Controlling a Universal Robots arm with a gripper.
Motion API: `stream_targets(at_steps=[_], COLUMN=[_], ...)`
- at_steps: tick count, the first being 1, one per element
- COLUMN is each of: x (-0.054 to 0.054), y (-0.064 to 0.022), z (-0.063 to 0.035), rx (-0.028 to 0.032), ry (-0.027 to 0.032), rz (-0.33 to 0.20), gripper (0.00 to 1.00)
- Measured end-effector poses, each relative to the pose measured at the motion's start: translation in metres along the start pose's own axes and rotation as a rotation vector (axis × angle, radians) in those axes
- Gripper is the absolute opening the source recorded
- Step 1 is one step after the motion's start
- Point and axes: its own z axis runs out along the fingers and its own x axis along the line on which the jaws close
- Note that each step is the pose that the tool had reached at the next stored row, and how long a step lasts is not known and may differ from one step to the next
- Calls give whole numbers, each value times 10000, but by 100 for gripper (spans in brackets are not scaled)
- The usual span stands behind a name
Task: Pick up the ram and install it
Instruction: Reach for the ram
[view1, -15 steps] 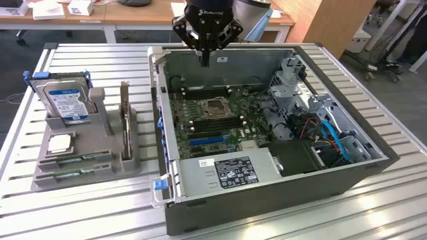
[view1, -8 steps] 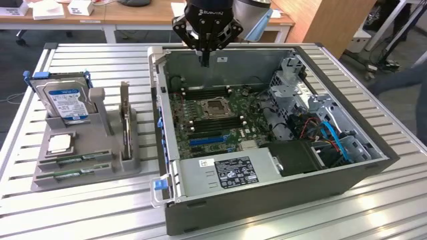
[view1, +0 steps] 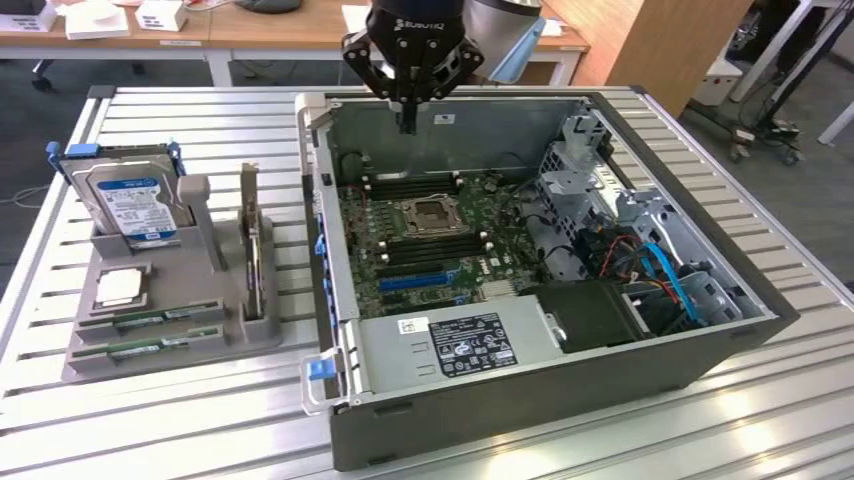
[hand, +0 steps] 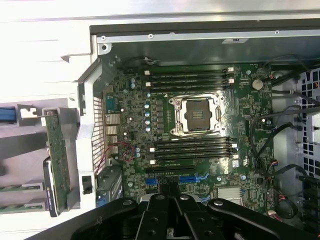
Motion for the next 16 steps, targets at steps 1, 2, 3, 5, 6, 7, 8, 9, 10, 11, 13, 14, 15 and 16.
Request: stream_targets(at_steps=[1,2,3,5,6,7,8,9,10,11,13,14,15,16], x=[14,26,36,58,70,84,100,112,124,137,163,175,188,200], y=[-1,-2,-2,-4,-5,-6,-8,-9,-10,-10,-12,-13,-14,-15], z=[0,1,2,3,3,3,3,3,3,3,3,3,3,3], rx=[0,-1,-2,-1,-1,-1,-1,0,0,-1,-1,-1,-2,-1], ry=[0,-1,-1,-1,-1,0,0,0,0,0,-1,0,0,0], rz=[0,0,1,0,0,-1,0,0,0,-1,1,1,0,1], gripper=[10,10,10,10,10,10,10,10,10,10,10,10,10,10])
